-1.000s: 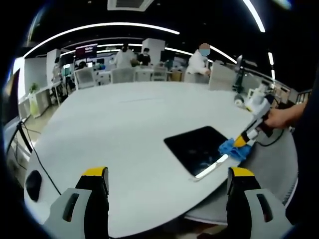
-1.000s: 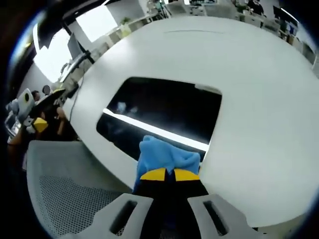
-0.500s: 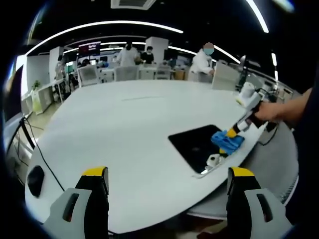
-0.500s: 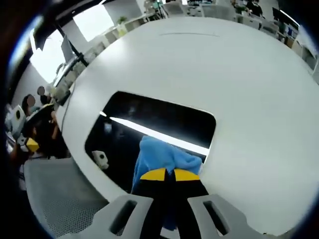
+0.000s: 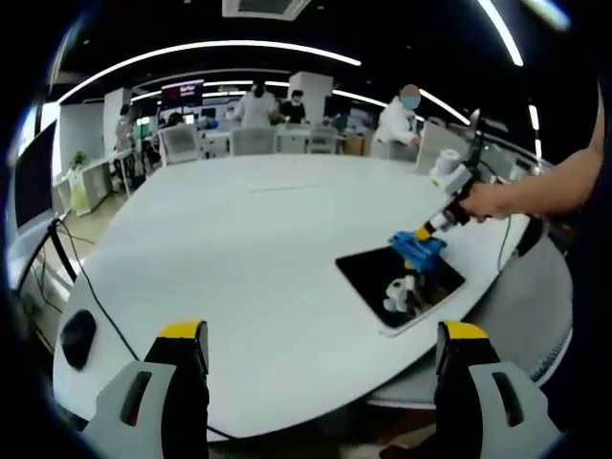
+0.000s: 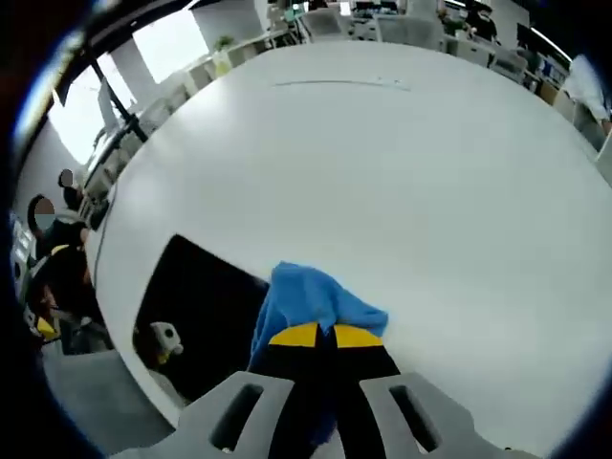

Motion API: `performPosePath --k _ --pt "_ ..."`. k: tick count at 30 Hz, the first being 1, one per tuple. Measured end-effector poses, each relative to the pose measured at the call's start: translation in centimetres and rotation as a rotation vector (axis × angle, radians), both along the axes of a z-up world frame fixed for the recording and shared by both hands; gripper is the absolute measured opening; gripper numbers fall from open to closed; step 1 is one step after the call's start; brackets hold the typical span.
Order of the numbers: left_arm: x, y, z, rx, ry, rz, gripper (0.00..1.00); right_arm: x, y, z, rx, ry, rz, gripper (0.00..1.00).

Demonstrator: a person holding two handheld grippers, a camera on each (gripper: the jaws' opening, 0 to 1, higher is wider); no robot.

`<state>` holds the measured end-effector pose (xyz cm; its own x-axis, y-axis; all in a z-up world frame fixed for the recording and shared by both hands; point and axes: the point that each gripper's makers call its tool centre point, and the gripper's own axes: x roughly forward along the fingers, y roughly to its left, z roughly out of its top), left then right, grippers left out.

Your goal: Wipe the mirror surface with the cleaning cloth until all visible marks leave the cleaned area.

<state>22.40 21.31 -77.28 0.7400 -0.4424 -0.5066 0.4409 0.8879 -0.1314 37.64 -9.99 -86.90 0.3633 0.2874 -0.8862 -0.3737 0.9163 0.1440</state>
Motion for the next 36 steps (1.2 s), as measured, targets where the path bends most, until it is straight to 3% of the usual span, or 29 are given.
performPosePath --k 4,5,6,10,12,17,21,23,25,26,29,30,31,32,35,36 --pt "0.0 0.1 -0.1 0.003 0.0 -0.001 1.0 1.2 -0.2 -0.3 -0.034 -0.044 0.052 0.0" --pt "0.1 0.1 0.0 0.003 0.0 -0.001 1.0 1.3 -0.1 -0.2 0.012 -0.022 -0.026 0.0" --pt "0.2 0.0 0.1 0.003 -0.003 -0.003 1.0 1.2 -0.1 -0.3 0.025 -0.009 -0.052 0.0" --pt "0.6 0.0 0.6 0.001 -0.016 -0.003 1.0 0.3 -0.6 0.5 0.02 -0.043 -0.012 0.0" --pt "0.7 0.2 0.5 -0.001 -0.019 0.0 1.0 -0.1 -0.9 1.6 0.091 -0.042 -0.066 0.0" --pt "0.8 0.1 0.1 -0.001 -0.011 -0.007 1.0 -1.1 -4.8 5.4 0.118 -0.083 -0.105 0.0" --pt "0.8 -0.4 -0.1 -0.001 -0.005 -0.018 1.0 -1.9 -7.9 6.7 0.093 -0.095 -0.1 0.0" --pt "0.9 -0.6 -0.1 -0.001 -0.003 -0.023 1.0 -1.7 -10.1 5.9 0.032 -0.117 -0.098 0.0" --pt "1.0 -0.9 -0.1 -0.001 -0.002 -0.029 1.0 -2.5 -11.1 3.1 0.022 -0.052 -0.114 0.0" --pt "1.0 -1.1 -0.2 0.0 -0.001 -0.037 1.0 -2.6 -11.4 1.3 0.007 -0.041 -0.112 0.0" --pt "1.1 -1.7 -0.1 0.007 0.001 -0.056 1.0 -3.9 -12.0 -2.1 -0.054 -0.026 -0.095 0.01" --pt "1.2 -1.9 0.0 0.008 -0.002 -0.06 1.0 -2.4 -11.3 -0.7 -0.015 -0.149 -0.026 0.01" --pt "1.4 -1.9 0.2 0.008 -0.005 -0.061 1.0 -2.7 -11.4 -0.9 -0.013 -0.121 -0.109 0.01" --pt "1.5 -1.9 0.3 0.006 -0.009 -0.061 1.0 -3.3 -11.5 -0.3 -0.01 -0.113 -0.14 0.01" --pt "1.6 -2.1 0.3 -0.004 -0.011 -0.055 1.0 -3.8 -11.2 0.2 -0.024 -0.172 0.019 0.05" --pt "1.6 -2.2 0.2 -0.002 -0.008 -0.059 1.0 -4.2 -11.4 0.4 -0.005 -0.167 -0.004 0.14"
